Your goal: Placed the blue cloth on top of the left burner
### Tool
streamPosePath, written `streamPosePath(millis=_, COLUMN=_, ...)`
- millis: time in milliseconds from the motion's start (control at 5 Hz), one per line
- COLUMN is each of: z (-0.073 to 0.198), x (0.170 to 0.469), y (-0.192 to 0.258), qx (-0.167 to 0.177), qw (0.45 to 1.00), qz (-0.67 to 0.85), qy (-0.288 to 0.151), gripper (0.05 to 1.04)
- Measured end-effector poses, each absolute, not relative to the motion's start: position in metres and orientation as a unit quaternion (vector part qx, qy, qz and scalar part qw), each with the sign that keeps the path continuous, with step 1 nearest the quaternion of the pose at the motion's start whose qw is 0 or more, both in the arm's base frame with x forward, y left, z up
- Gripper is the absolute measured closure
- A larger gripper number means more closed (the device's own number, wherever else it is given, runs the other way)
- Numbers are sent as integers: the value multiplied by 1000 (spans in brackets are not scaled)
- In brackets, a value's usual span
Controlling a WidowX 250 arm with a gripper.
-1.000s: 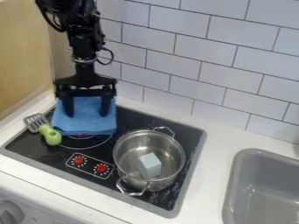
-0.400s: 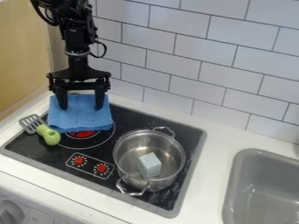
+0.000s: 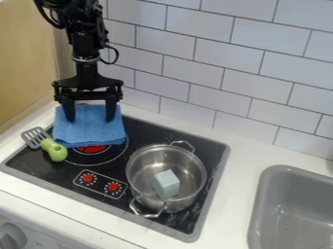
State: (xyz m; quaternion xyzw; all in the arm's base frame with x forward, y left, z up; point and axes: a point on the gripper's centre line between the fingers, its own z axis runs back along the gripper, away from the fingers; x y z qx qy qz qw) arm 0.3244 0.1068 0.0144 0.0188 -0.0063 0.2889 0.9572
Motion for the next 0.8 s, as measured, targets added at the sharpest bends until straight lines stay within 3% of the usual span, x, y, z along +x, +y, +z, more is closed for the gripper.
streamPosePath(millis=600, z=69, x=311, y=96, qx=29, qw=958, qz=277, qy=-64, gripper=85)
streamPosePath(millis=800, z=70, x=307, y=95, qx=33, qw=958, qz=279, qy=-63, gripper=85)
